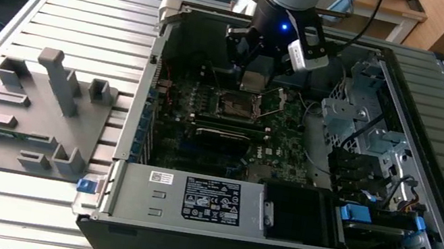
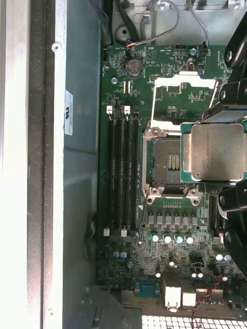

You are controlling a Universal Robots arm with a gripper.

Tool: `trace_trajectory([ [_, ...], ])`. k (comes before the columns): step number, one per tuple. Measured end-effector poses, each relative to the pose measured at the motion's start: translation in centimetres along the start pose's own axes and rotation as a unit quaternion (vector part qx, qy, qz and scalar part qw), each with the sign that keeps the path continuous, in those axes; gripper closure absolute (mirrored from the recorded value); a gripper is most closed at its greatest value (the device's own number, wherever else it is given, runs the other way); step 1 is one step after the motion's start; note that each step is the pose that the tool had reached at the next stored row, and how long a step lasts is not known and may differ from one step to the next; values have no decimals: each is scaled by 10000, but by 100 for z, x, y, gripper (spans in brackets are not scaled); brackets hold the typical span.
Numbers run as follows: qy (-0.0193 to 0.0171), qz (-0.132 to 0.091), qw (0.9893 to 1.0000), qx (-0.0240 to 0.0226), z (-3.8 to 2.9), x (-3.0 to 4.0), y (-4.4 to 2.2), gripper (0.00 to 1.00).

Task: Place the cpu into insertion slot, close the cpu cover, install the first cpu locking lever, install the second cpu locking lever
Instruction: 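Place the cpu into insertion slot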

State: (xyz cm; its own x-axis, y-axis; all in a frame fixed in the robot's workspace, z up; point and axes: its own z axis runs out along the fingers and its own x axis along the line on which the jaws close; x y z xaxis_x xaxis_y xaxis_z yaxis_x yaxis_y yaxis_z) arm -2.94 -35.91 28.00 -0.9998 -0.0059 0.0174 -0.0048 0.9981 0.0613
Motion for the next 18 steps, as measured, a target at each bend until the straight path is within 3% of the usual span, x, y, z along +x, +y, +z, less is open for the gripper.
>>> trace_trajectory([
  [18,0,0,10000,0,43,-1,-3,46],
])
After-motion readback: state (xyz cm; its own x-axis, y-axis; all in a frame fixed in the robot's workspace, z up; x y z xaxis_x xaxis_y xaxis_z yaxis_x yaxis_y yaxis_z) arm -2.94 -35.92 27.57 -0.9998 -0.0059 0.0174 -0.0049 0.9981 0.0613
